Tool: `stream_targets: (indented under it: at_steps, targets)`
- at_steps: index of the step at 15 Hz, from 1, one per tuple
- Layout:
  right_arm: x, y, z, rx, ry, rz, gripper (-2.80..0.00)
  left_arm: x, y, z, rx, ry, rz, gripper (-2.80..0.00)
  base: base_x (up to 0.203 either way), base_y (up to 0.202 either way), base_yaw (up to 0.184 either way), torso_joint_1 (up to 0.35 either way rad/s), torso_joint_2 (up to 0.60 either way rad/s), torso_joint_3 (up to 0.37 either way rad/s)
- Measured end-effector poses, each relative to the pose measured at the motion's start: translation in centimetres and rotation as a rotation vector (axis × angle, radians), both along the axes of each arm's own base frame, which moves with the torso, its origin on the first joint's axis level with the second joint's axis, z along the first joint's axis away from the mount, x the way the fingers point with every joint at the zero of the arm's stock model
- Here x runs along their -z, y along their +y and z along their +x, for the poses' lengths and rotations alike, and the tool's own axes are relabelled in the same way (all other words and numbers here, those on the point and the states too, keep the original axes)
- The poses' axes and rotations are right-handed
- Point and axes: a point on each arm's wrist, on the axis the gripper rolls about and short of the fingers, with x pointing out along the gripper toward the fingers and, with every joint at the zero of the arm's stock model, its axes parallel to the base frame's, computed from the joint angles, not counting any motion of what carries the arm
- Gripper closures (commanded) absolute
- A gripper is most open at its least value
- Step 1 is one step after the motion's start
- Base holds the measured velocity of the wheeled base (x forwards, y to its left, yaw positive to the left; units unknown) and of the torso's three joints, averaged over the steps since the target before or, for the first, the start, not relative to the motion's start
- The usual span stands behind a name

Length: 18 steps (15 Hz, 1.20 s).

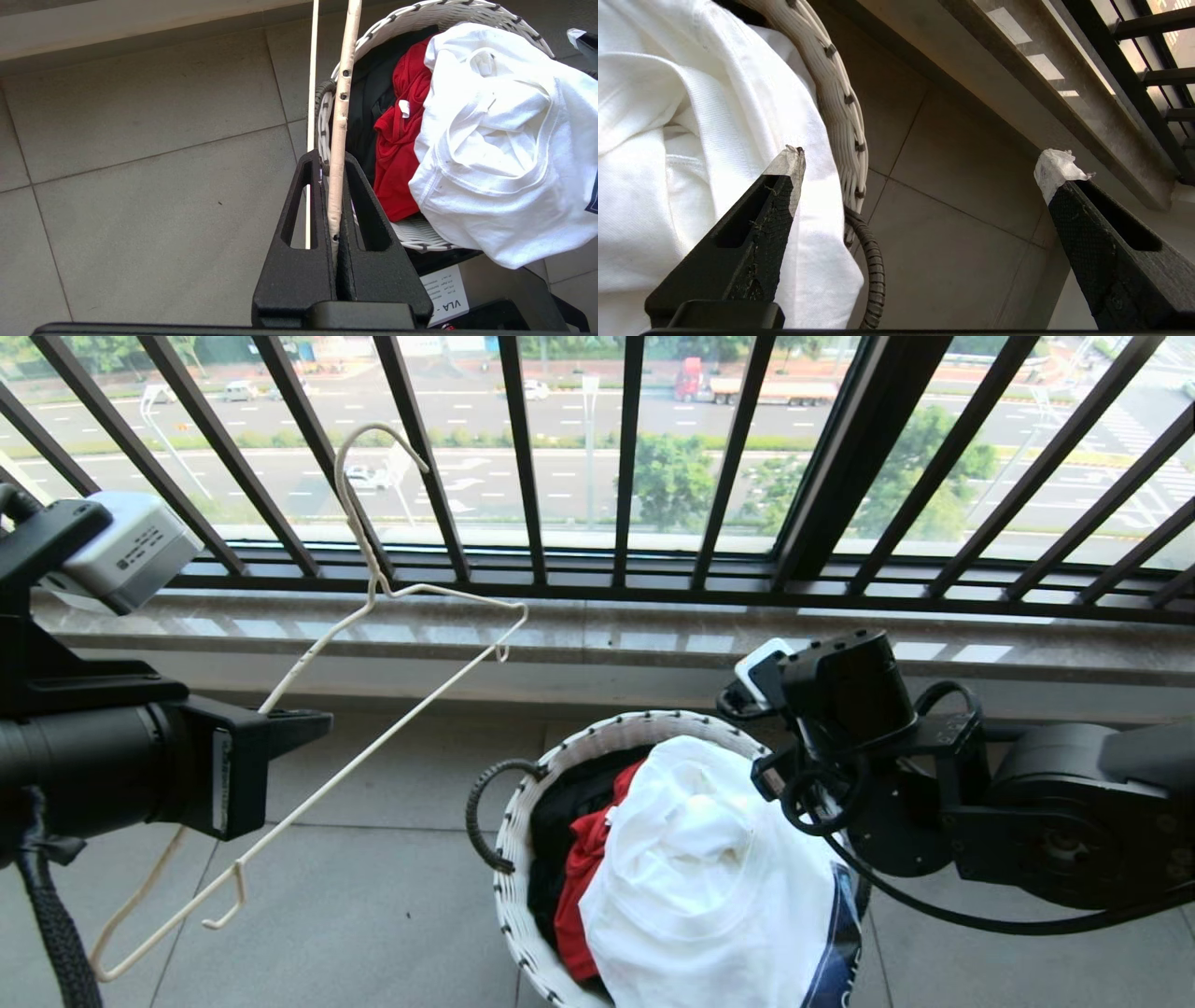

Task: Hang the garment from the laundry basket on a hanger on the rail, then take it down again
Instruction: Pick up clothes from the basket

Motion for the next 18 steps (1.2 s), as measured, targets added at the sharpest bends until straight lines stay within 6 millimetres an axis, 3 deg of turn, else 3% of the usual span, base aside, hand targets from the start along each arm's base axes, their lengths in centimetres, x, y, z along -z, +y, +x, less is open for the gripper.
stream_targets:
  at_steps: [7, 12, 18]
  targets:
    - [0.7, 0.4, 0.4, -0.008, 0.015, -0.007, -2.8, 0.1, 0.0, 0.0, 0.001, 0.003, 0.004, 0.0, 0.0, 0.0, 0.0, 0.0, 0.0, 0.0]
    - [2.8, 2.7, 0.1, -0.128, 0.086, -0.005, -2.8, 0.3, -0.1, 0.2, -0.003, 0.013, 0.009, 0.0, 0.0, 0.0, 0.0, 0.0, 0.0, 0.0]
    - [4.4, 3.1, 0.2, -0.151, 0.136, -0.041, -2.8, 0.8, -0.5, 0.9, -0.01, 0.037, 0.025, 0.0, 0.0, 0.0, 0.0, 0.0, 0.0, 0.0]
